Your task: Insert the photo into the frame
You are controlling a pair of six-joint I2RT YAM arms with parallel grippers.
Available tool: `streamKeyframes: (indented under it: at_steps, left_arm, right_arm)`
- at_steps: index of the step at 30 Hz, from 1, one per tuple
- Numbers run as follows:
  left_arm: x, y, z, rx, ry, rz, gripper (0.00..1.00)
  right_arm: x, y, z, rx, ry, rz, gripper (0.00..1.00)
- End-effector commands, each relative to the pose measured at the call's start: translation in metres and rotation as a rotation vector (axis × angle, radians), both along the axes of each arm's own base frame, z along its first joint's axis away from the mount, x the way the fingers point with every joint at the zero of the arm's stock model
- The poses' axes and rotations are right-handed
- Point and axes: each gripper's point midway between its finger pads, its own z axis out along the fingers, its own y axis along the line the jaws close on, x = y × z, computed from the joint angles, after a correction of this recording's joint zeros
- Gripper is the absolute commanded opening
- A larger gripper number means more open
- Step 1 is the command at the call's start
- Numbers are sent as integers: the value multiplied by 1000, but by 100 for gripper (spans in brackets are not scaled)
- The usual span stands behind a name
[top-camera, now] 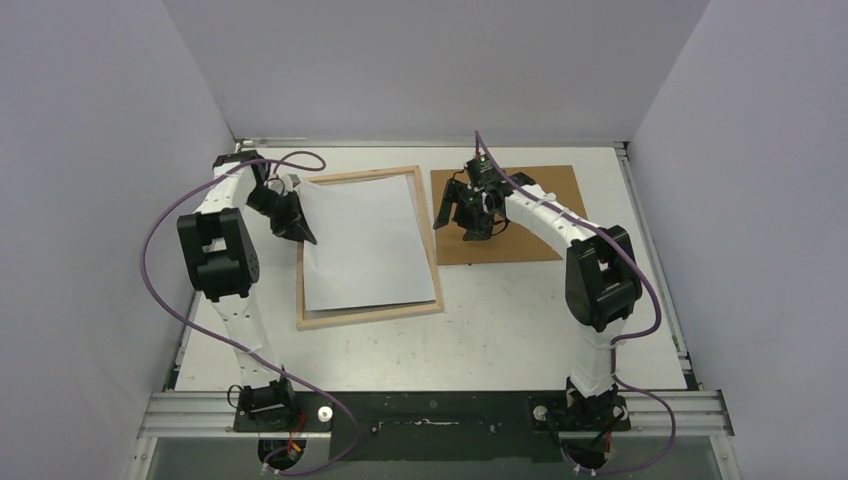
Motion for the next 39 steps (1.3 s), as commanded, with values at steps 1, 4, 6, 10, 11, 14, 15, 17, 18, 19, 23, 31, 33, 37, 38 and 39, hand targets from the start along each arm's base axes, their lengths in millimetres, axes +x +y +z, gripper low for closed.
streamKeyframes:
  at_steps: [1,4,6,10,11,14,15,17,18,19,23,31,33,37,38,39]
  left_arm:
    - [6,-6,-1,39,-18,-74,0]
    - [8,-3,-2,70,-14,-91,0]
    - [11,-2,-1,74,-21,-98,0]
    - [13,3,0,103,-25,-106,0]
    - [14,3,0,104,-26,-107,0]
    - [15,0,-1,88,-24,-104,0]
    - [15,-3,-2,76,-24,-104,0]
    - [14,-10,-5,65,-26,-107,0]
    - [13,-14,-6,62,-23,-107,0]
    - [13,-16,-8,57,-16,-99,0]
    - [10,-22,-14,33,14,-48,0]
    - [7,-16,-17,77,35,-26,1]
    - [8,-16,-15,78,29,-22,3]
    - [12,-19,-13,63,3,-13,4]
    - [13,-20,-12,55,-2,-12,4]
    - [15,-21,-12,50,-7,-10,5]
  right_arm:
    - [2,2,10,-20,-37,25,76]
    - [0,2,9,-22,-33,27,76]
    - [-1,1,8,-24,-31,29,76]
    - [0,1,8,-27,-34,35,76]
    - [-1,1,8,-29,-33,37,76]
    - [-2,0,7,-41,-24,46,76]
    - [-2,-1,7,-45,-23,49,76]
    - [-2,-1,6,-51,-22,53,76]
    - [-2,-2,5,-52,-21,53,76]
    - [-2,-2,4,-53,-20,53,76]
    - [-4,-3,1,-59,-17,63,76]
    - [-8,-4,-8,-58,-6,71,76]
    - [-8,-4,-8,-58,-6,74,76]
    - [-8,-4,-8,-59,-8,77,76]
    - [-8,-4,-8,-60,-8,78,76]
    - [-9,-5,-7,-61,-10,80,76]
